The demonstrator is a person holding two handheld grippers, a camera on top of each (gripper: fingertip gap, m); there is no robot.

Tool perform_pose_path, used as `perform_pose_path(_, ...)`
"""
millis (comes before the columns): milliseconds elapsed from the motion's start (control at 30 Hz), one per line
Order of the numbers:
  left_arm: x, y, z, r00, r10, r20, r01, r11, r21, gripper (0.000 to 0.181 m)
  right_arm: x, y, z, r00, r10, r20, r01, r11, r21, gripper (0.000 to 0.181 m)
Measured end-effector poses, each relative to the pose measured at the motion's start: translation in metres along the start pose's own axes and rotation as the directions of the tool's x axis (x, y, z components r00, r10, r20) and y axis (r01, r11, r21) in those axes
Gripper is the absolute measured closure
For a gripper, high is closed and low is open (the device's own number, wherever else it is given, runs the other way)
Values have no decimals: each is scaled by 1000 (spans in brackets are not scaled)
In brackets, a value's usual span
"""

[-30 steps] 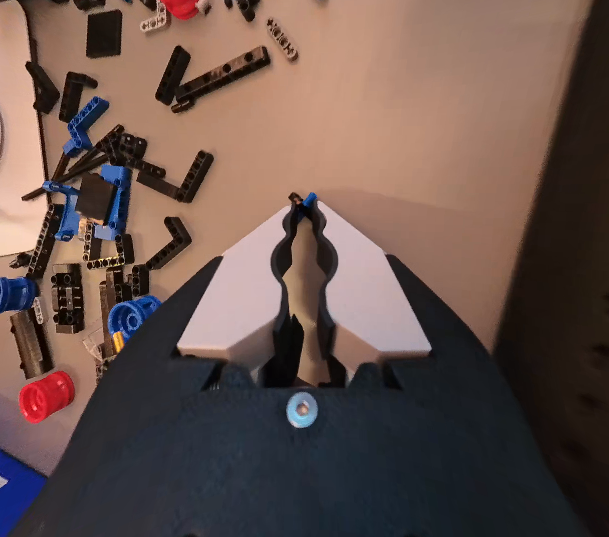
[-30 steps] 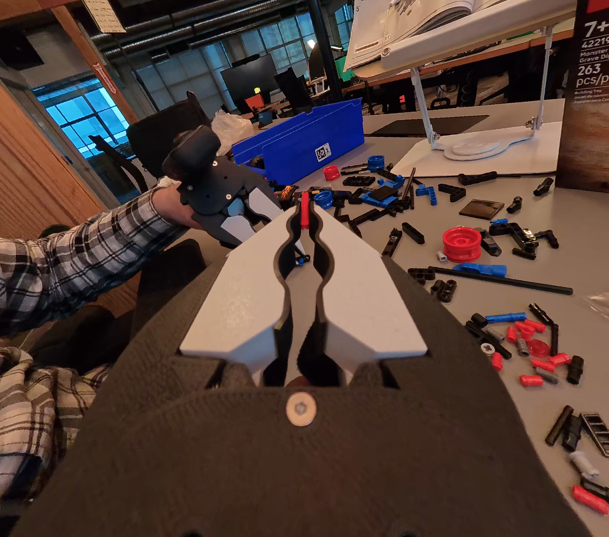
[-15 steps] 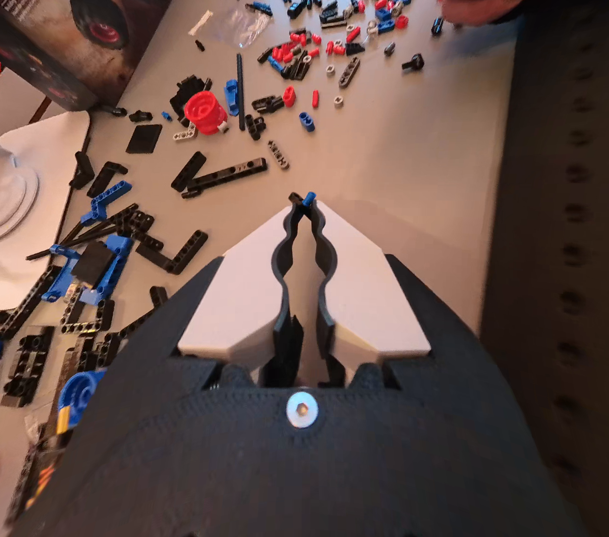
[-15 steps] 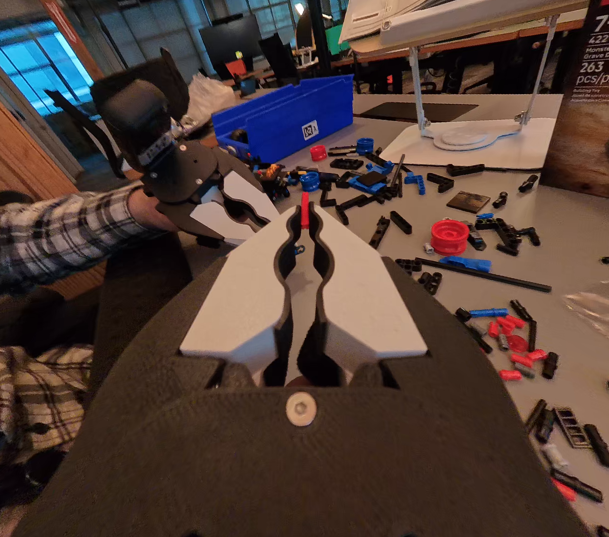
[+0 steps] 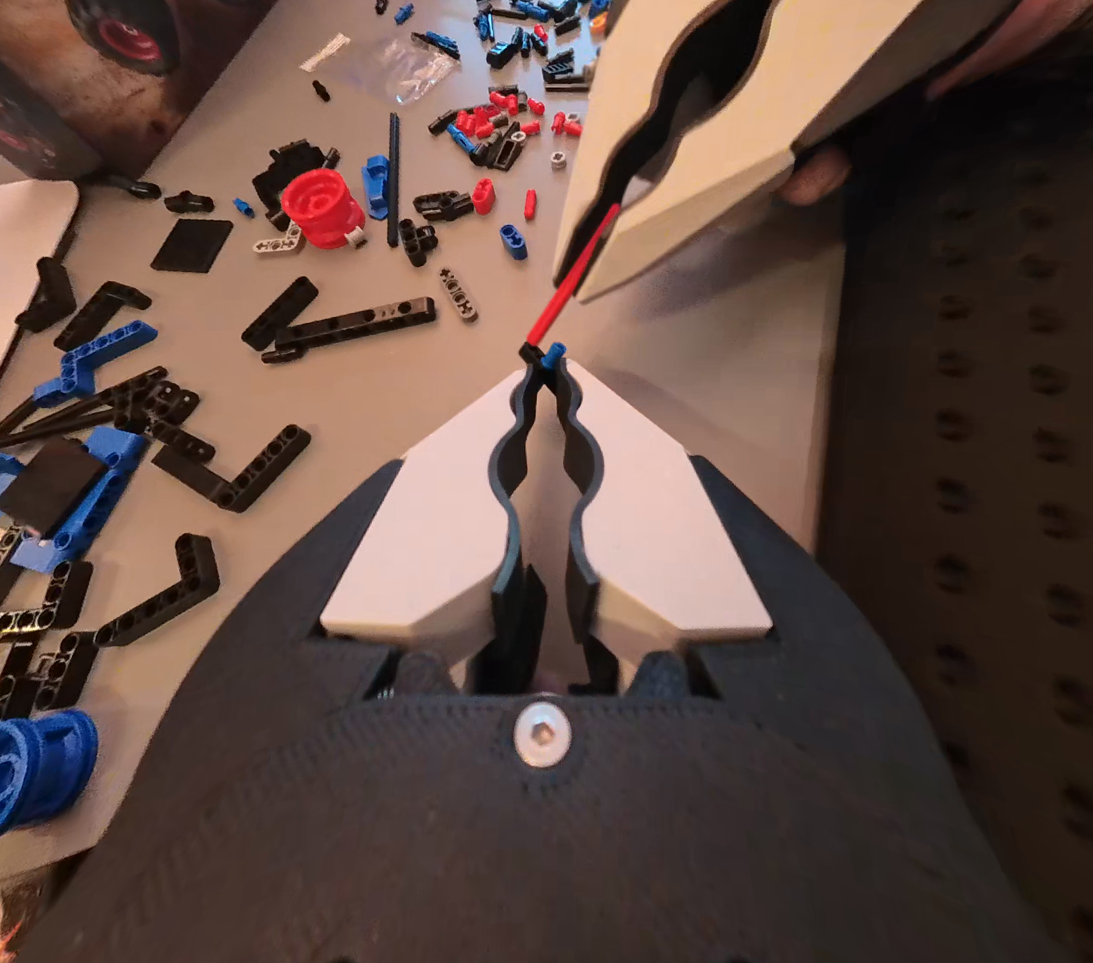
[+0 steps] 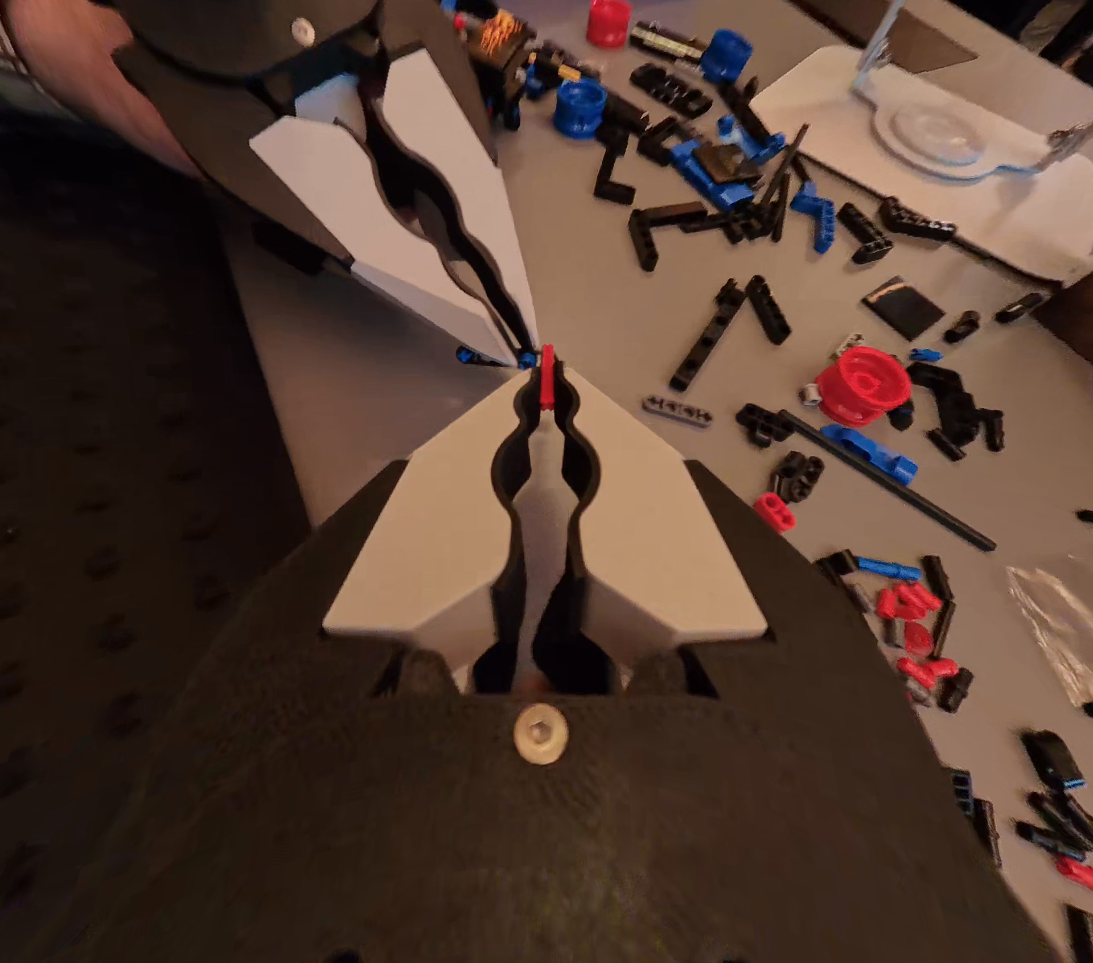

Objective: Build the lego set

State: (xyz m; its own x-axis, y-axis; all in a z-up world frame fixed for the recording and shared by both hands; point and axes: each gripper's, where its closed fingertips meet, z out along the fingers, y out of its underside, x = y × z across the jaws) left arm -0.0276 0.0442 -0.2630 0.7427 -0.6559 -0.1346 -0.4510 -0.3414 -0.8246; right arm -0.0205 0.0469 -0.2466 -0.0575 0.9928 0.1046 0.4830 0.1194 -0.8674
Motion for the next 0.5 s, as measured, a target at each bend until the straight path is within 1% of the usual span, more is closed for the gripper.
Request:
perform_pose_path(33,0,0,0,1000,-3,-5,3,1000,1,178,-1,3,2,1000,-11,-2,11,1000,-19,180)
perform_pose_path(167,2,11,4,999,-17,-29,15,997,-71,178,-1,14,9,999,-34,-9,33,996,-86,180)
perform_pose_path(333,0,14,5,998,-45,-39,42,995,-88,178,-1,18,12,1000,-23,10,24,994,-109,181)
perform_pose_path(500,1,17,5,996,-67,-58,60,993,-103,179,-5,20,15,998,-51,26,54,990,-127,181)
